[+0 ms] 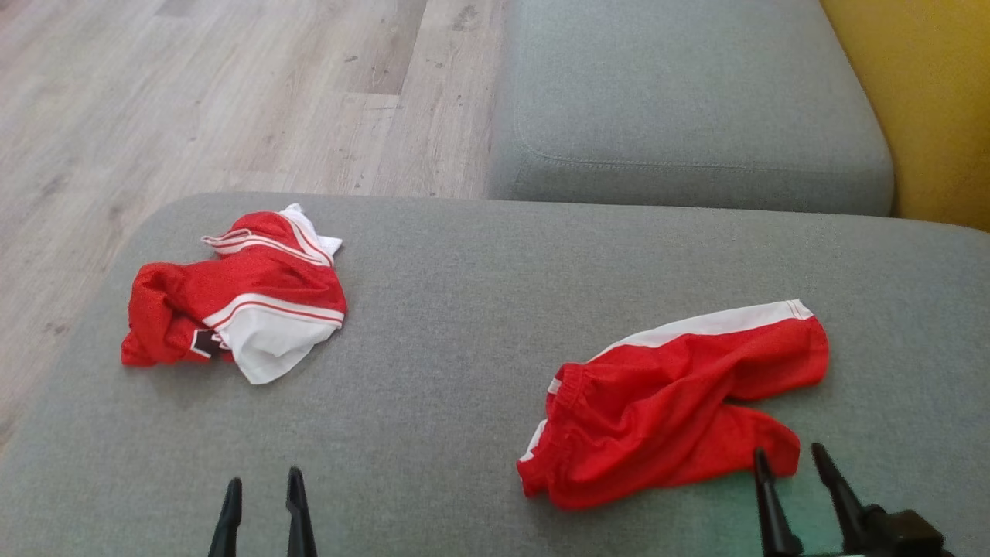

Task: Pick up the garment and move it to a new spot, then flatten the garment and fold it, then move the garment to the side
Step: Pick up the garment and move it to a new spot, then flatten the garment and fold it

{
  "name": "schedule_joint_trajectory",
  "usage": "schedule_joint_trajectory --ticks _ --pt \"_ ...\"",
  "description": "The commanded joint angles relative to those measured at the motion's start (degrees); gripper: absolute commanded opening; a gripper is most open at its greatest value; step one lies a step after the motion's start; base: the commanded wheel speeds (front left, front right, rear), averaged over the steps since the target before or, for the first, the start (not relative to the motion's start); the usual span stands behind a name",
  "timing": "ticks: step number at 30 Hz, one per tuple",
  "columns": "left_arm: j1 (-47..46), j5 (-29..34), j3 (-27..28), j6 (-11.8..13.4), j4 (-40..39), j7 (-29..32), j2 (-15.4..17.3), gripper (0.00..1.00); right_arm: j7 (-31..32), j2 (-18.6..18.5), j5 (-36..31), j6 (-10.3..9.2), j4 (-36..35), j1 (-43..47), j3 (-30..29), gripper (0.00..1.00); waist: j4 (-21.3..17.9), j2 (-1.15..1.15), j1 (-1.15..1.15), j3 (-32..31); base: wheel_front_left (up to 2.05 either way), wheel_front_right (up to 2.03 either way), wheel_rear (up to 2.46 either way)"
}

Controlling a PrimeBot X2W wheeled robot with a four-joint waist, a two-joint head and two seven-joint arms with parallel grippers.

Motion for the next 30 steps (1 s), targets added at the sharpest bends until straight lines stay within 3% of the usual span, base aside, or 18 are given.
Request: schedule_joint_trajectory --ticks 1,9,23,30 --pt "-2.07 0.84 2.25 -0.63 -1.98 -0.38 -0.89 1.00 -0.24 -0.45 0.40 -0.04 -1.93 -1.48 1.95 1.00 0.17 -0.01 0.01 -0.14 0.00 0.00 0.00" --pt "-1.75 4.56 2.61 -2.90 -0.83 -0.38 -1.28 1.00 -0.24 -0.83 1.25 -0.04 -2.50 -1.27 3.70 1.00 0.00 -0.01 0.01 -0.10 0.00 0.00 0.00" --pt "-2.28 8.13 2.86 -4.25 -0.09 -0.38 -1.88 1.00 -0.24 -1.46 1.78 -0.04 -2.55 -1.25 4.63 1.00 -1.03 -0.01 0.01 -0.17 0.00 0.00 0.00" --pt "-5.24 8.90 0.18 -6.60 2.39 -0.34 -2.07 1.00 -0.24 -2.25 1.74 -0.04 -2.69 -1.75 6.12 1.00 -3.52 -0.01 0.01 0.80 0.00 0.00 0.00"
